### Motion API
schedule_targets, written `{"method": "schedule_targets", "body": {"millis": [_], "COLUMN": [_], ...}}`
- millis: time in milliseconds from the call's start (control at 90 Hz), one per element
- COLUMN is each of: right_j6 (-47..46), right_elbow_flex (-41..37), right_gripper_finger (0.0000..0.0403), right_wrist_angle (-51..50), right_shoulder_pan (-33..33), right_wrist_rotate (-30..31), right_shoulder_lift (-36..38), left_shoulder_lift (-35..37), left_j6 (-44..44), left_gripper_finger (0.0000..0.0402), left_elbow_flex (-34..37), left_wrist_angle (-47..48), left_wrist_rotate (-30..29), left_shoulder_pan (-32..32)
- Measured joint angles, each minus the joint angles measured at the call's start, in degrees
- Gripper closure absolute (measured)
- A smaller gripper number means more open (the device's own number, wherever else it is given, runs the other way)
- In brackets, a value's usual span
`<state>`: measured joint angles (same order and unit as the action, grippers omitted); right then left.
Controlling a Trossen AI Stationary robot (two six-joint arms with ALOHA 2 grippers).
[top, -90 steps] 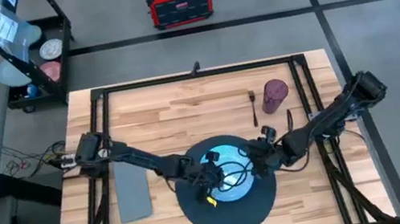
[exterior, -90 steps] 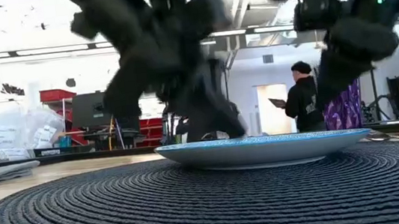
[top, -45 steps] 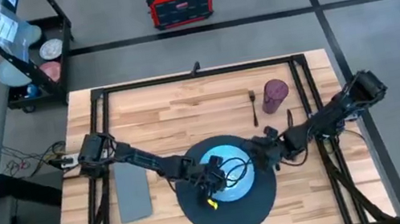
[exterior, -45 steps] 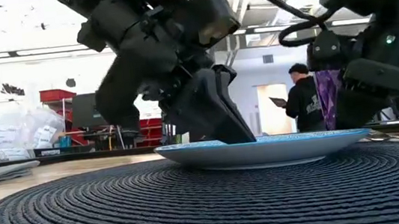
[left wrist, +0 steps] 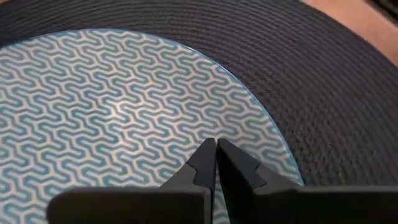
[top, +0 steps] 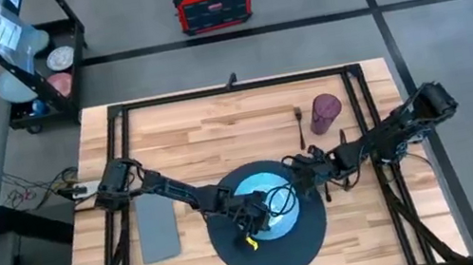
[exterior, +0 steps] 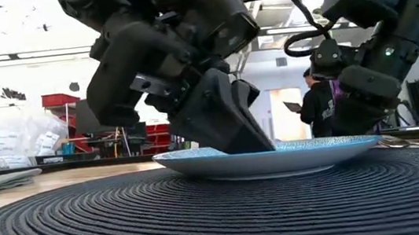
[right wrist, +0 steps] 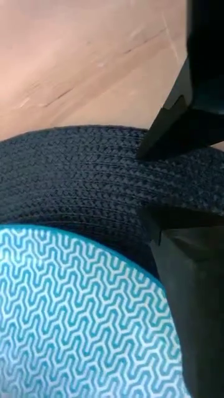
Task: Set table place
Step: Adjust the blue plate on the black tablemat, then adjust the black tablemat
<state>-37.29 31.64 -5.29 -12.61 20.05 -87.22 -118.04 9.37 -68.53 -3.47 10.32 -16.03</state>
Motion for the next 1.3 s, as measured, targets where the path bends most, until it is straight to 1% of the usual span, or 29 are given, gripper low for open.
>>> {"method": "schedule_targets", "body": {"millis": [89,233,333,456,567,722,811,900,1011,1067,1156,1222,1300], "right_j6": [0.76,1.98,2.51,3.27,4.68,5.68,6.02,7.09,8.7,9.22,10.18,10.2,10.22], "right_elbow_flex": [0.0,-0.04,-0.07,-0.08,-0.22,-0.2,-0.2,-0.17,-0.15,-0.15,-0.15,-0.13,-0.09], "right_gripper_finger": [0.0285,0.0285,0.0285,0.0285,0.0285,0.0285,0.0285,0.0285,0.0285,0.0285,0.0285,0.0285,0.0285], "right_wrist_angle": [0.43,0.97,0.97,1.62,3.84,5.36,5.66,6.35,9.13,10.04,10.79,10.54,9.59], "right_shoulder_pan": [1.01,2.31,3.07,3.83,3.84,4.66,5.62,7.01,9.37,10.68,12.71,13.7,13.51], "right_wrist_rotate": [-0.21,-0.26,-0.21,-0.18,0.22,0.17,-0.37,-0.77,-3.51,-4.53,-8.0,-10.34,-11.19], "right_shoulder_lift": [-0.04,-0.04,-0.08,-0.06,-0.19,-0.19,-0.17,-0.17,-0.15,-0.18,-0.24,-0.26,-0.26], "left_shoulder_lift": [0.04,-0.07,-0.09,-0.09,-0.09,1.15,3.79,8.04,13.6,16.07,18.91,20.07,20.53], "left_j6": [-0.26,-0.61,-0.14,0.35,0.66,0.9,1.5,2.45,2.61,1.25,-2.68,-6.3,-9.97], "left_gripper_finger": [0.0401,0.0401,0.0401,0.0401,0.0401,0.0401,0.0401,0.0401,0.0401,0.0401,0.0402,0.0401,0.0401], "left_elbow_flex": [0.02,-1.52,-2.2,-2.34,-2.34,-2.34,-2.32,-2.34,-2.38,-2.4,-2.4,-2.45,-2.45], "left_wrist_angle": [-0.53,1.2,1.21,1.07,1.01,2.4,5.03,7.77,13.04,16.09,22.42,27.67,32.56], "left_wrist_rotate": [0.77,2.1,4.77,4.16,1.42,1.33,0.7,-2.38,-4.53,-4.69,-5.69,-6.45,-7.06], "left_shoulder_pan": [-0.39,-1.53,-2.16,-2.14,-1.53,-0.79,-0.52,-0.58,-1.47,-1.92,-2.8,-3.62,-4.6]}}
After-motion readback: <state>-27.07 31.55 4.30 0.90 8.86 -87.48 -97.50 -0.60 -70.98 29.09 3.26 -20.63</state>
